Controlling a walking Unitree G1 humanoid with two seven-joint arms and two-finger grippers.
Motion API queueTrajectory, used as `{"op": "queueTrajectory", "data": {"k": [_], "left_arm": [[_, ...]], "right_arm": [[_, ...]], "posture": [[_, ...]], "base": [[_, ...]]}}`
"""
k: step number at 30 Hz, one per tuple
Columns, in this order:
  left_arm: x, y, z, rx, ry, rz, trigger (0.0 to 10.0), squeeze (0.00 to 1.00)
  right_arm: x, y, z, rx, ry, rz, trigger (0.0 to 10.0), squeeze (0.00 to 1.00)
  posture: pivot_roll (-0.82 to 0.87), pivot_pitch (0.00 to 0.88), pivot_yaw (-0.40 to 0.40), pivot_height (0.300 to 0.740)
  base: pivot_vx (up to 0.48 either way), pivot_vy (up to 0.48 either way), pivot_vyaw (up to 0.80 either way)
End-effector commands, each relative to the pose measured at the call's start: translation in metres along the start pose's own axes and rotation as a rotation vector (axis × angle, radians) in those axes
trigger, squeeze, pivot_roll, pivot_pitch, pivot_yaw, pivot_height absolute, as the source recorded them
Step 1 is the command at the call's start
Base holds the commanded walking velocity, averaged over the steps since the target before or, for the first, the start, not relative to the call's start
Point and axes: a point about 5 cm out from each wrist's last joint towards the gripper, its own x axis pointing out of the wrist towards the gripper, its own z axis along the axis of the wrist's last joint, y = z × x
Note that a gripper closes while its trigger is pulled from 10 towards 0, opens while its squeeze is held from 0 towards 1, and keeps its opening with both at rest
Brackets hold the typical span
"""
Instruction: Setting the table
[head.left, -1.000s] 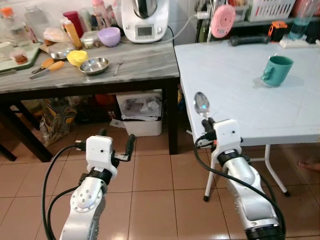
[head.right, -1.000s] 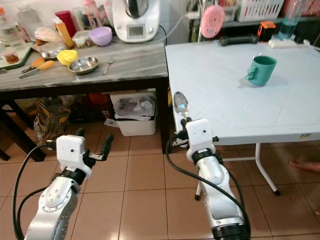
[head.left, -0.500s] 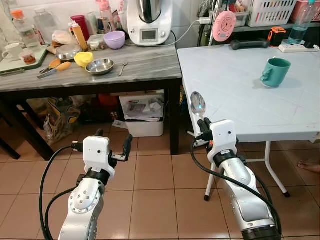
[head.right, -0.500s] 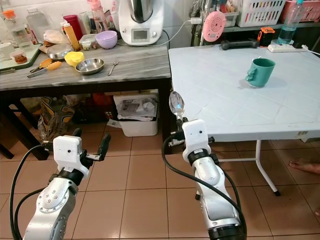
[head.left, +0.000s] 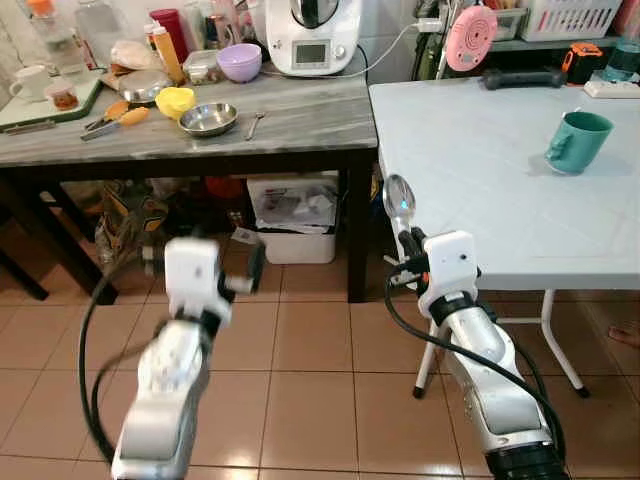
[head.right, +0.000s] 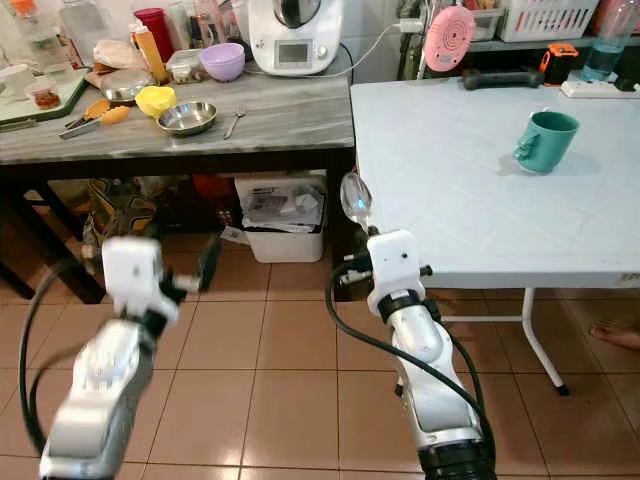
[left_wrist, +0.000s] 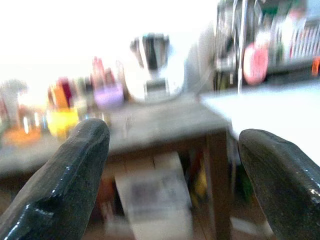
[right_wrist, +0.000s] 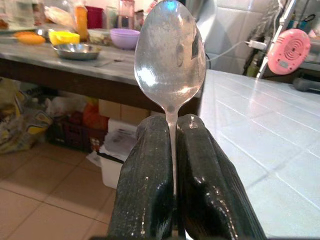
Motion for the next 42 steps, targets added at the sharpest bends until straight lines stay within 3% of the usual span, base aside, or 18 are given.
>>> {"op": "queueTrajectory", "data": {"k": [1, 5, 10, 14, 16, 23, 29, 31, 33, 42], "left_arm": [[0.003, 0.008, 0.005, 0.01, -0.001, 0.009, 10.0, 0.0], [0.008, 0.013, 0.006, 0.029, 0.006, -0.01, 10.0, 0.0], [-0.005, 0.011, -0.009, 0.021, 0.071, -0.012, 10.0, 0.0], [-0.028, 0.006, -0.028, 0.011, 0.141, 0.008, 10.0, 0.0], [-0.051, 0.006, -0.04, 0.012, 0.184, 0.064, 10.0, 0.0], [-0.072, -0.005, -0.051, -0.015, 0.225, 0.058, 10.0, 0.0], [-0.069, -0.01, -0.057, -0.047, 0.264, 0.004, 10.0, 0.0], [-0.062, -0.015, -0.056, -0.088, 0.263, -0.048, 10.0, 0.0], [-0.054, -0.028, -0.059, -0.08, 0.284, -0.171, 10.0, 0.0], [-0.052, -0.035, -0.057, -0.102, 0.293, -0.231, 10.0, 0.0]], "right_arm": [[0.002, 0.002, 0.006, 0.008, -0.03, 0.006, 10.0, 0.0], [0.002, 0.003, 0.006, 0.015, -0.031, -0.002, 10.0, 0.0], [-0.001, 0.0, 0.004, 0.012, -0.025, -0.024, 10.0, 0.0], [-0.004, -0.002, 0.004, 0.013, -0.024, -0.031, 10.0, 0.0], [-0.005, -0.004, 0.004, 0.007, -0.022, -0.038, 10.0, 0.0], [-0.004, -0.004, 0.005, 0.004, -0.02, -0.023, 10.0, 0.0], [0.0, -0.001, 0.006, 0.006, -0.021, 0.004, 10.0, 0.0], [0.002, 0.001, 0.006, 0.01, -0.021, 0.014, 10.0, 0.0], [0.002, 0.002, 0.005, 0.017, -0.007, 0.02, 10.0, 0.0], [0.0, 0.005, 0.0, 0.045, 0.019, 0.02, 10.0, 0.0]], "posture": [[-0.1, 0.026, 0.094, 0.74], [-0.11, 0.027, 0.103, 0.74], [-0.12, 0.025, 0.114, 0.74], [-0.12, 0.033, 0.11, 0.74], [-0.12, 0.035, 0.105, 0.74], [-0.11, 0.039, 0.073, 0.74], [-0.1, 0.035, 0.066, 0.74], [-0.1, 0.045, 0.068, 0.74], [-0.1, 0.049, 0.07, 0.74], [-0.1, 0.059, 0.082, 0.74]], "base": [[0.0, 0.0, 0.0], [0.0, 0.0, 0.0], [0.0, 0.0, 0.0], [0.0, 0.0, 0.0], [0.0, 0.0, 0.0], [0.0, 0.0, 0.0], [0.0, 0.0, 0.0], [0.0, 0.0, 0.0], [0.0, 0.0, 0.0], [0.0, 0.0, 0.0]]}}
